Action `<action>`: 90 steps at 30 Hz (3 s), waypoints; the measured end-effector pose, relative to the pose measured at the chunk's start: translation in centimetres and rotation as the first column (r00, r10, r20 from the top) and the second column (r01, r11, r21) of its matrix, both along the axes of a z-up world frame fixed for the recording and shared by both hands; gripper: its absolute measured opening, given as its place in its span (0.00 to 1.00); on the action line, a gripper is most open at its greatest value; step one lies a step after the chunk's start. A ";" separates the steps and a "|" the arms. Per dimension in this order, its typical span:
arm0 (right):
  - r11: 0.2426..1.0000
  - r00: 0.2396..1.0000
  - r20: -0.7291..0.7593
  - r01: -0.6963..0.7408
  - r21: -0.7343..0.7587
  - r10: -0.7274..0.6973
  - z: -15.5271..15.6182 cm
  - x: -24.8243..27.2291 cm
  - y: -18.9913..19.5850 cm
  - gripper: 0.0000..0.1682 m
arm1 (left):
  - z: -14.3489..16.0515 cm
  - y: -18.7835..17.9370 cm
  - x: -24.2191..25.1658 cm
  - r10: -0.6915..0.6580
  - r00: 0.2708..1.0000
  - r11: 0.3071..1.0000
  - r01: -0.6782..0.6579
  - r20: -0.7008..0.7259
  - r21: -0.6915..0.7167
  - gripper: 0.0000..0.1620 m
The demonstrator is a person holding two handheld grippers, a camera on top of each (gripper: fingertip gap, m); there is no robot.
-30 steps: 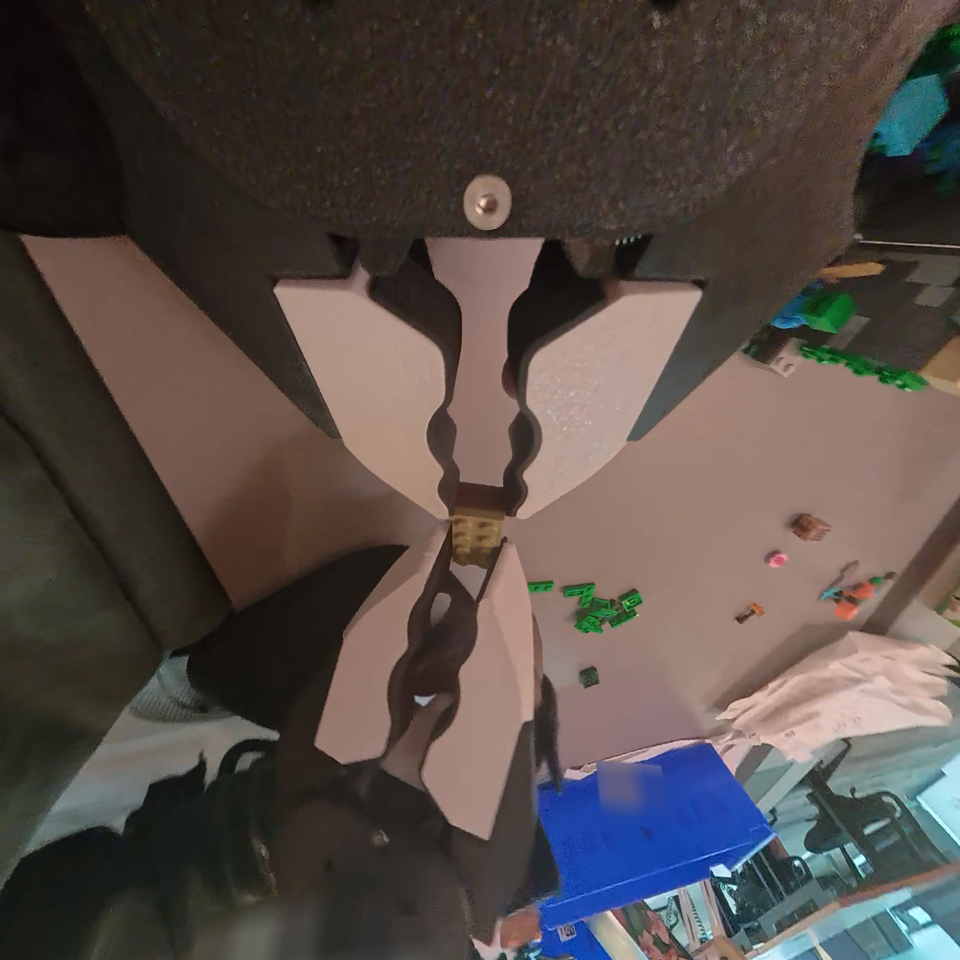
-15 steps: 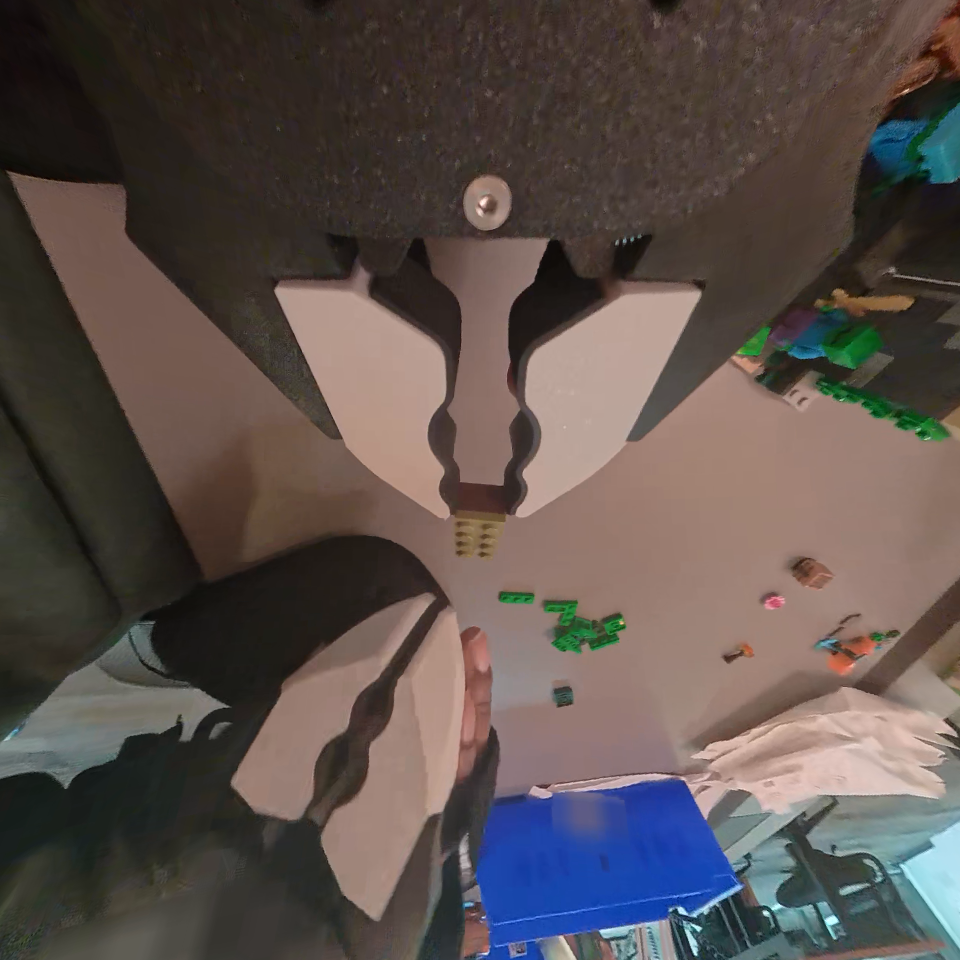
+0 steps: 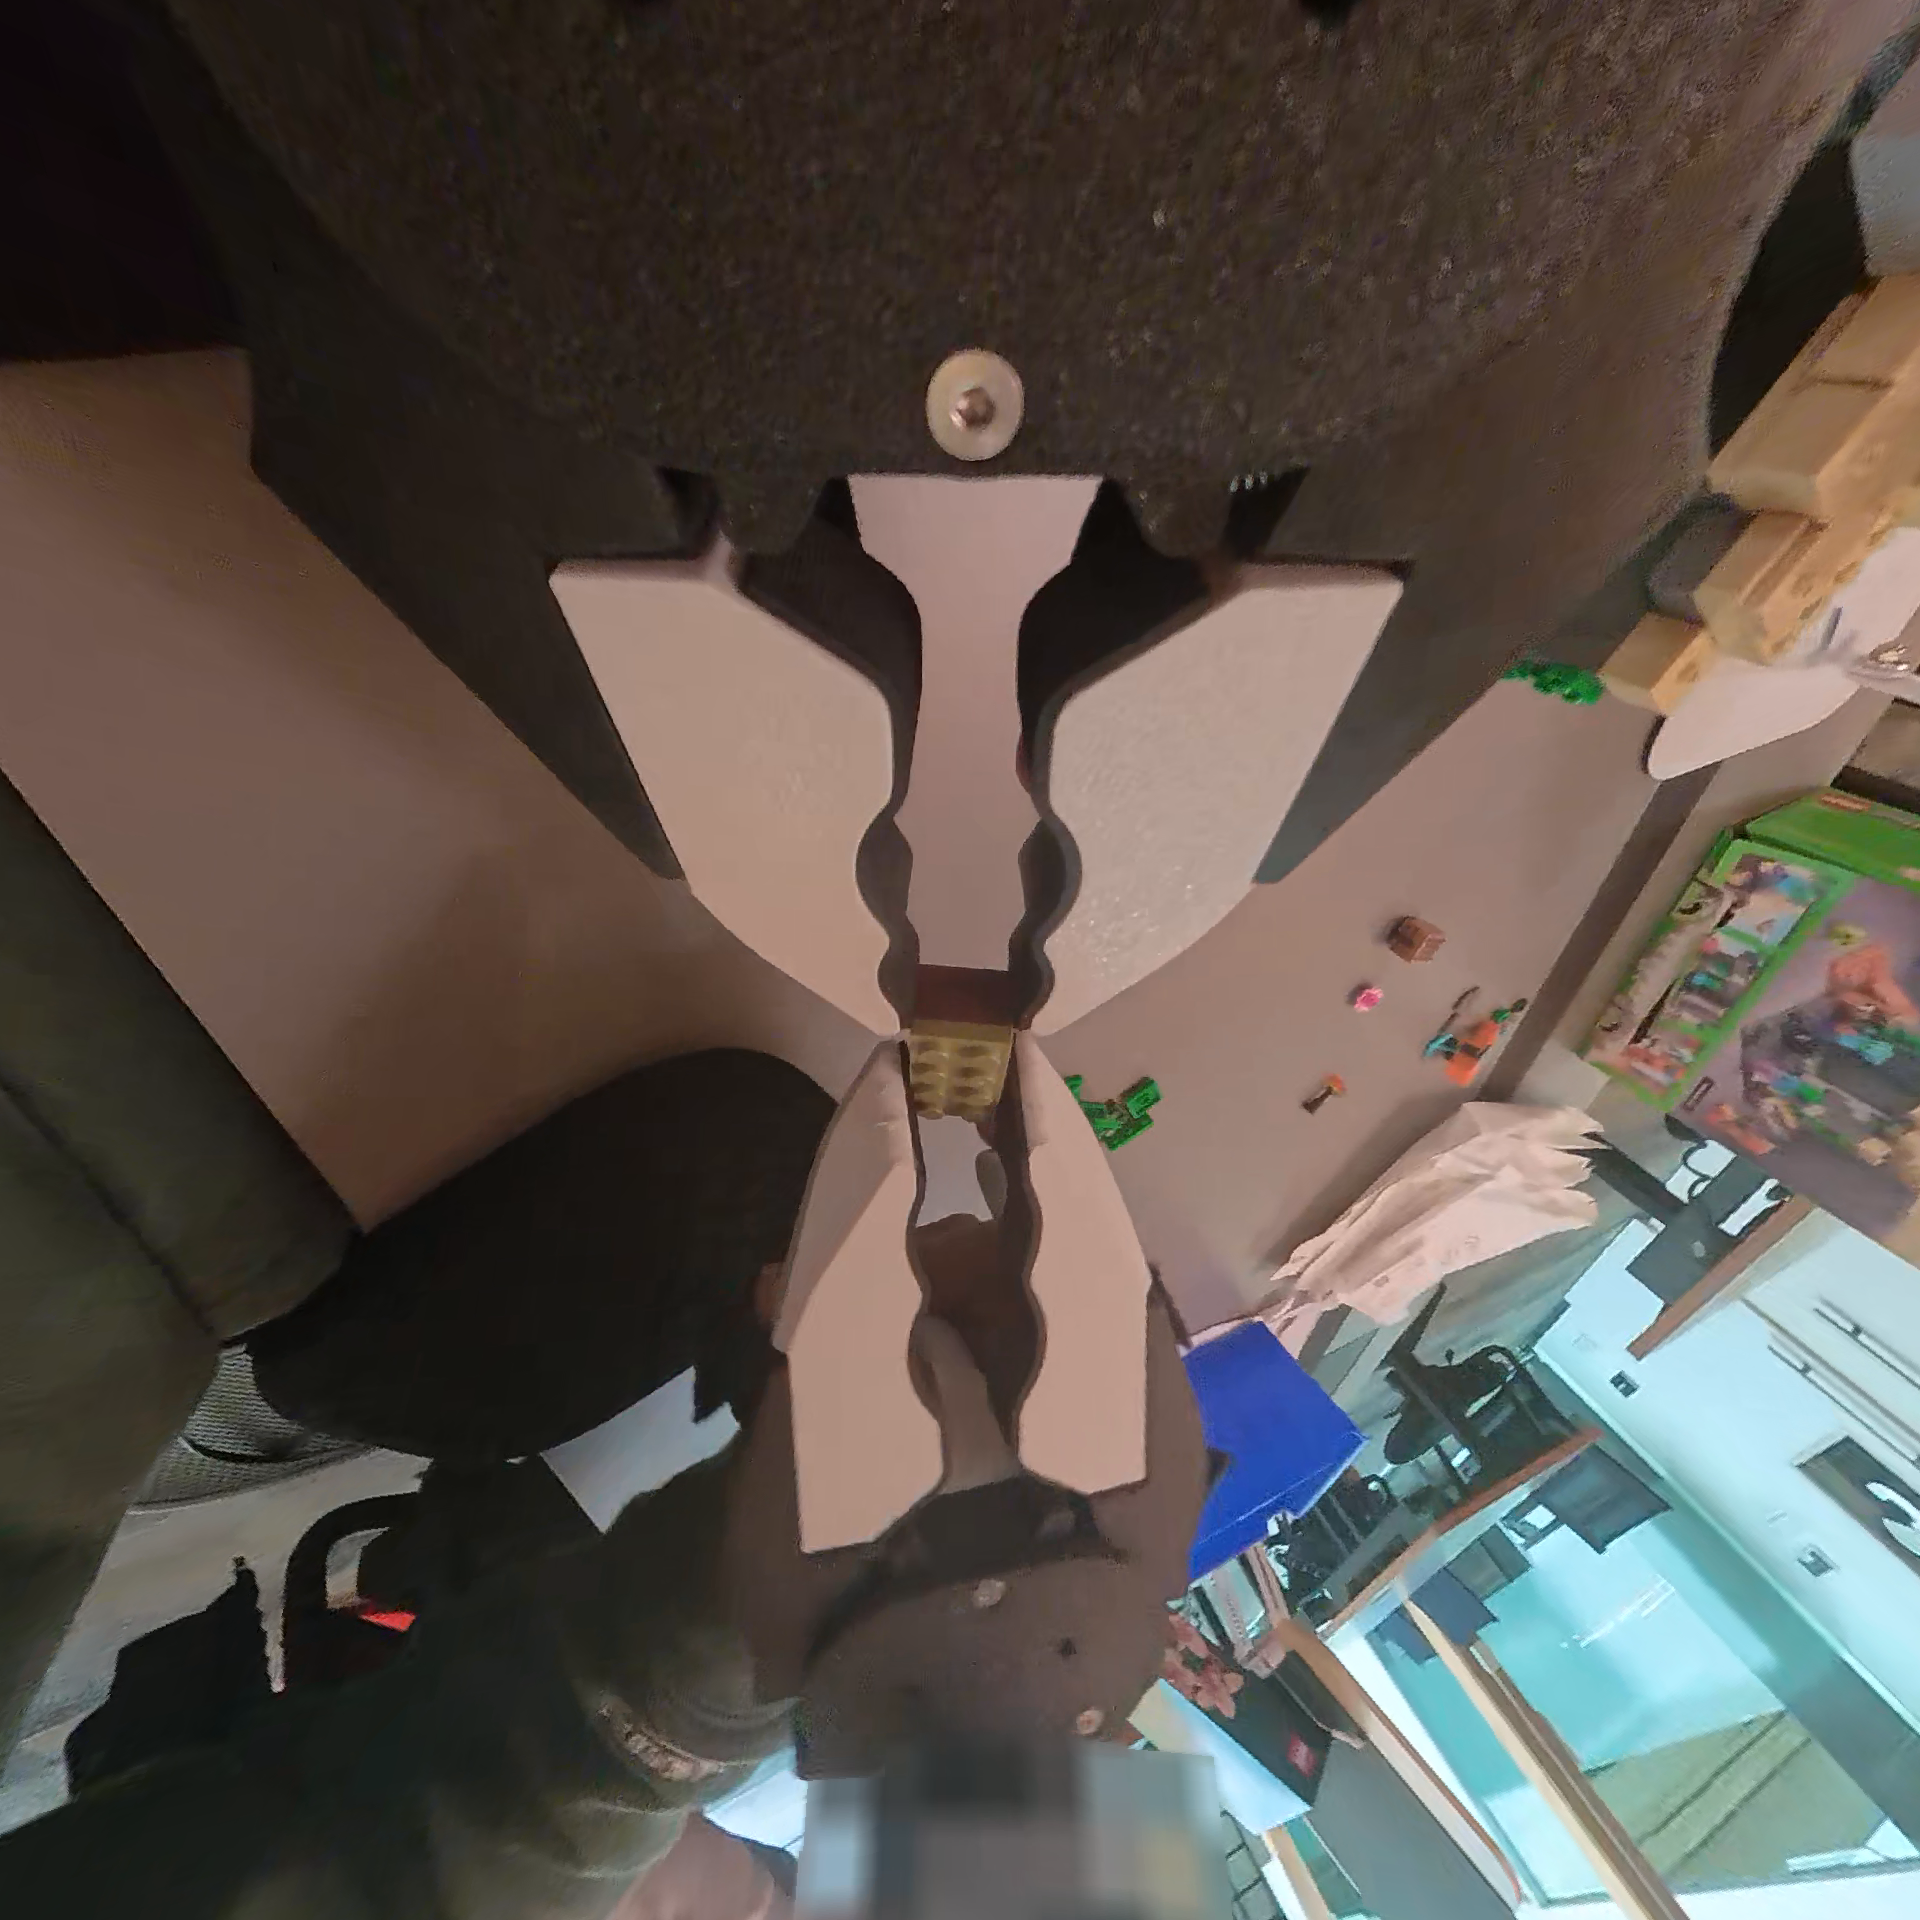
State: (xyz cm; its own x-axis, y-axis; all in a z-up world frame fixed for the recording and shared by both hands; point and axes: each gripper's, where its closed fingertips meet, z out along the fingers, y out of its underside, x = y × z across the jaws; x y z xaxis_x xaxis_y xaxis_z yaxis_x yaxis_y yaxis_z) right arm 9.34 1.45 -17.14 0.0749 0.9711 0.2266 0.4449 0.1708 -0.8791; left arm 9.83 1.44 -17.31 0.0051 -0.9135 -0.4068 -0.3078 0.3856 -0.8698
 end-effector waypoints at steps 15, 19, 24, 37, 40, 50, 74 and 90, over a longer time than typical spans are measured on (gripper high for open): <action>0.751 0.972 0.137 0.053 0.658 -0.189 0.3 0.9 0.8 0.10 | -0.1 0.4 0.6 0.080 0.997 0.977 -0.077 0.005 -0.200 0.12; 0.695 0.974 0.119 0.052 0.717 -0.195 0.7 1.1 0.7 0.10 | 0.0 0.2 0.8 0.084 0.996 0.965 -0.077 0.017 -0.250 0.12; 0.651 0.980 0.086 0.053 0.757 -0.179 1.9 1.2 0.4 0.10 | 0.3 0.5 0.8 0.108 0.994 0.955 -0.096 0.026 -0.280 0.11; 0.903 0.941 0.005 0.323 0.285 -0.338 1.3 6.9 5.0 0.10 | -1.5 2.6 0.3 0.190 0.982 0.927 -0.187 -0.022 -0.325 0.11; 0.909 0.911 0.025 0.408 0.085 -0.411 0.4 10.0 7.1 0.10 | -1.5 3.2 0.2 0.217 0.976 0.911 -0.209 -0.019 -0.356 0.10; 0.793 0.841 -0.053 0.484 -0.370 -0.538 -1.0 15.3 9.7 0.15 | -2.1 3.8 0.1 0.245 0.969 0.882 -0.239 -0.040 -0.407 0.11; 0.811 0.737 0.536 0.565 -0.153 -0.412 -8.1 25.7 14.6 0.21 | -3.8 2.8 0.8 0.194 0.971 0.914 -0.231 -0.141 -0.334 0.11; 0.799 0.936 0.320 0.303 -0.518 -0.147 -5.6 16.8 13.7 0.19 | -3.8 2.7 0.8 0.179 0.974 0.910 -0.216 -0.137 -0.353 0.11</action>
State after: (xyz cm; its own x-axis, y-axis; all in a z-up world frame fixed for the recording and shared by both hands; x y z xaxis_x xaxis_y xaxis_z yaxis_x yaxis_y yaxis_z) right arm 26.13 15.16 -22.76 0.3239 0.8973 -0.2999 0.6261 -0.4410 -0.6431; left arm 10.61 4.12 -21.13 0.1775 -0.9826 -0.0552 -0.4371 -0.0284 -0.8990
